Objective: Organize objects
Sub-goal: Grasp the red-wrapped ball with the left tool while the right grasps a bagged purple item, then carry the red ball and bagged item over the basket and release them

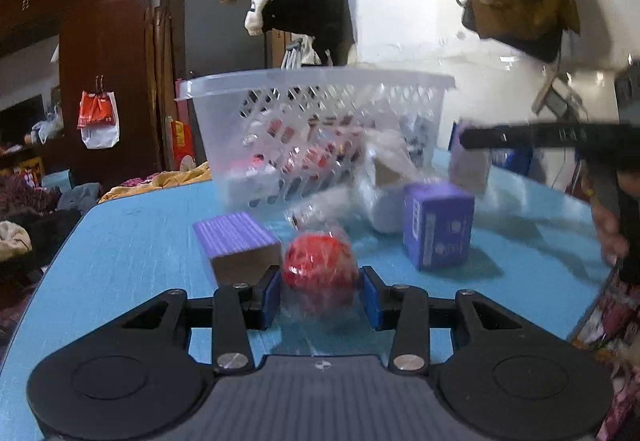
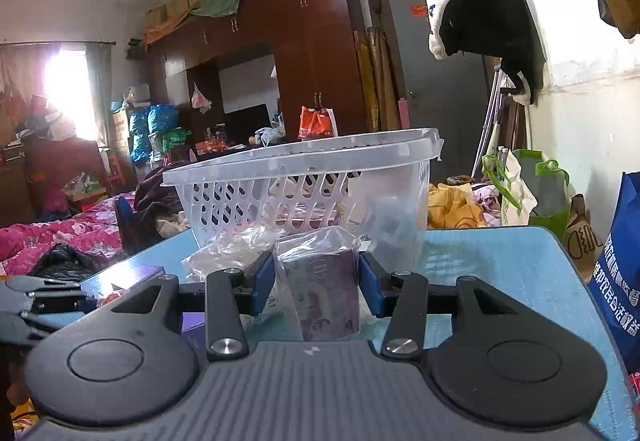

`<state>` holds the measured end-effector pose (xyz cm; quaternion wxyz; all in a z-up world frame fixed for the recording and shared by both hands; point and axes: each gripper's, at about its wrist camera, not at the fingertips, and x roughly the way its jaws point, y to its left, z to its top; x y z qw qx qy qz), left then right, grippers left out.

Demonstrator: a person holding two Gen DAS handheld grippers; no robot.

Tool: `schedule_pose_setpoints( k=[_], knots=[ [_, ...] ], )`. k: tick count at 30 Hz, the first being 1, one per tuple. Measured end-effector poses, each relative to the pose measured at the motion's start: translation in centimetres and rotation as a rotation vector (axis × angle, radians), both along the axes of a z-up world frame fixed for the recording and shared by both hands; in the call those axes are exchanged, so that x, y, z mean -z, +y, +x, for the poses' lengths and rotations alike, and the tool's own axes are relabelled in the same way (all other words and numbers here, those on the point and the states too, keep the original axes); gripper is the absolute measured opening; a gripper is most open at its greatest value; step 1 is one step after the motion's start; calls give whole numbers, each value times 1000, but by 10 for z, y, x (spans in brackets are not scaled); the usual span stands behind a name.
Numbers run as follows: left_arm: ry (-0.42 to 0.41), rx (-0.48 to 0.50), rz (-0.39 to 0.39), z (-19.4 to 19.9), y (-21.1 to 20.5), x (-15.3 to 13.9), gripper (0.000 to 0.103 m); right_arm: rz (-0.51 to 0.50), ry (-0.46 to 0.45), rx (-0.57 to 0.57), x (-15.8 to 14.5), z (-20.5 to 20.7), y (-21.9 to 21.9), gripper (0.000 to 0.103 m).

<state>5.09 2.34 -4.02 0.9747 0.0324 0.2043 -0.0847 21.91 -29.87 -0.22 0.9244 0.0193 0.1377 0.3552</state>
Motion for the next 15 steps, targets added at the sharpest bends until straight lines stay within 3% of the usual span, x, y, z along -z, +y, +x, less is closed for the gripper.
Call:
schedule_pose_setpoints(
  k=[3, 8, 15],
  knots=[
    [-15, -12, -10, -3, -3, 3, 46, 1, -1, 0, 0, 0, 0, 50],
    [-112, -55, 33, -16, -14, 2, 44, 3, -5, 3, 0, -2, 0, 50],
    [-160, -42, 4, -12, -14, -9, 44, -9, -26, 8, -1, -7, 1, 49]
  ],
)
